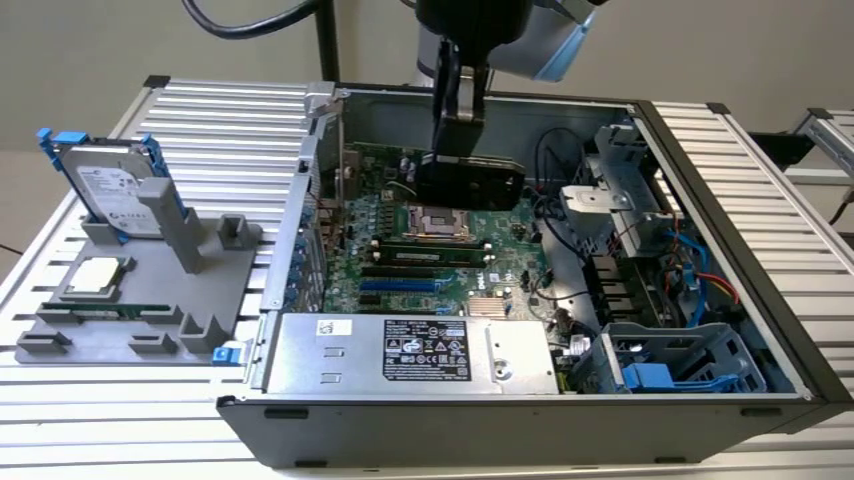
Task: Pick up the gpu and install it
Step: 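Insert the gpu into the slot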
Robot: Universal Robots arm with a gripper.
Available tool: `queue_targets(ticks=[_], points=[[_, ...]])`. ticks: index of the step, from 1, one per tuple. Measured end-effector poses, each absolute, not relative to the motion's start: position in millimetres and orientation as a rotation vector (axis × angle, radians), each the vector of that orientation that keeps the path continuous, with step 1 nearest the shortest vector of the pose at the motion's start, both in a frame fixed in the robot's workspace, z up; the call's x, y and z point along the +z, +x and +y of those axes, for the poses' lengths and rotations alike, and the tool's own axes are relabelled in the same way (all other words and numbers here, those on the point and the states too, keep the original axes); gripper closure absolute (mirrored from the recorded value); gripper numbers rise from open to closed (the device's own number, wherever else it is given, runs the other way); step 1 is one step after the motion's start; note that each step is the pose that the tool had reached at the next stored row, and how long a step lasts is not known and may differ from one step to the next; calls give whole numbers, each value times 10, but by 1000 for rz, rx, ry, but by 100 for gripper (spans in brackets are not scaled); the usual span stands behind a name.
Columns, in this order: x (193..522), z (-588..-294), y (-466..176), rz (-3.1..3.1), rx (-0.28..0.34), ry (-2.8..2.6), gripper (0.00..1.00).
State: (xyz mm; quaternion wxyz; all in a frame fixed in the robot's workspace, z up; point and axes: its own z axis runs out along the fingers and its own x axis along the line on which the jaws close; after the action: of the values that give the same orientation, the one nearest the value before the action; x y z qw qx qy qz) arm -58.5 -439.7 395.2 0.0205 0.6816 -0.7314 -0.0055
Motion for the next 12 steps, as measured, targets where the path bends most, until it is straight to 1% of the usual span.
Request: queue_targets(ticks=[12], points=[[3916,-4397,-583,-2268,-11,2113,100]])
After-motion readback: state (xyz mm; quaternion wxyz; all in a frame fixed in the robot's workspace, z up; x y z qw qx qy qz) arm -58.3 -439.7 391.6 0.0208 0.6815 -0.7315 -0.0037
